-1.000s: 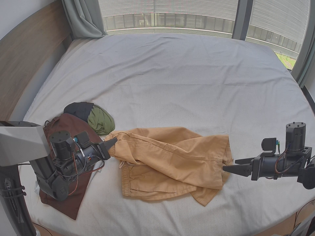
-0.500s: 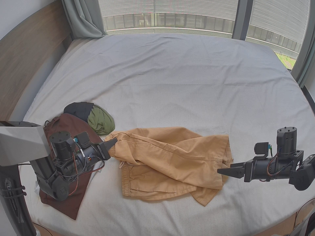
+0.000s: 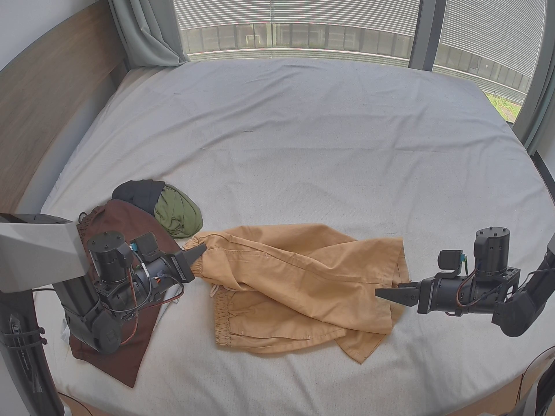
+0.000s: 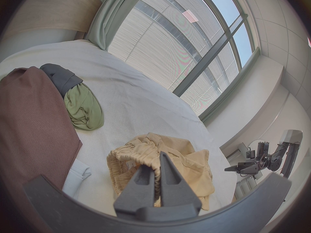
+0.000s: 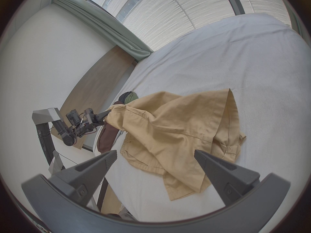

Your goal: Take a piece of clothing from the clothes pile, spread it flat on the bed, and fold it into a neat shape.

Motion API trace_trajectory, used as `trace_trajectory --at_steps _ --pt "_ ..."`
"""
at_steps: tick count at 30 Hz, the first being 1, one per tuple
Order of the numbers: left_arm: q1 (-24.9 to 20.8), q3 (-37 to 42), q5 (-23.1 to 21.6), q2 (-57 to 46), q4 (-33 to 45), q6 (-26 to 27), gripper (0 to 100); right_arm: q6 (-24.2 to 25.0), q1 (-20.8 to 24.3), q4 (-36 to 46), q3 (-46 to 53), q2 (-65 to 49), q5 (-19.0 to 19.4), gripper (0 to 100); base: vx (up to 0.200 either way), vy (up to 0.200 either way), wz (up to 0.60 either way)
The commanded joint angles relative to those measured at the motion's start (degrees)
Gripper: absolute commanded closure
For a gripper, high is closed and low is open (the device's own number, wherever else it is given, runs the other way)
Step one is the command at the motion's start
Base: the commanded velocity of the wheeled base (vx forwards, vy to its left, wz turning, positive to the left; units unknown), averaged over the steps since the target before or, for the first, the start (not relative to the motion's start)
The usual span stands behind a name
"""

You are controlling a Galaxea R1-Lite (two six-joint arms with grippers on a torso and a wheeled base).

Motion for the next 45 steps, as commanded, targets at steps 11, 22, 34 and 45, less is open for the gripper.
trace_trajectory --at_steps 11,22,34,45 --pt "-0.02 -0.03 -0.02 0.1 -0.01 -0.03 100 0.11 -2.38 -6.22 -0.44 10.06 -0.44 0 0.0 0.0 0.0" --pt "-0.02 -0.03 -0.02 0.1 -0.01 -0.03 100 0.98 -2.47 -14.21 -1.24 17.0 -1.14 0 0.0 0.0 0.0" --pt "-0.02 -0.03 -0.02 0.1 -0.01 -0.03 100 1.16 -2.3 -16.85 -2.55 20.52 -1.14 0 0.0 0.0 0.0" --pt "-0.02 -0.03 -0.02 0.1 -0.01 -0.03 100 6.7 -1.24 -25.2 -3.43 23.68 -1.05 0 0.0 0.0 0.0"
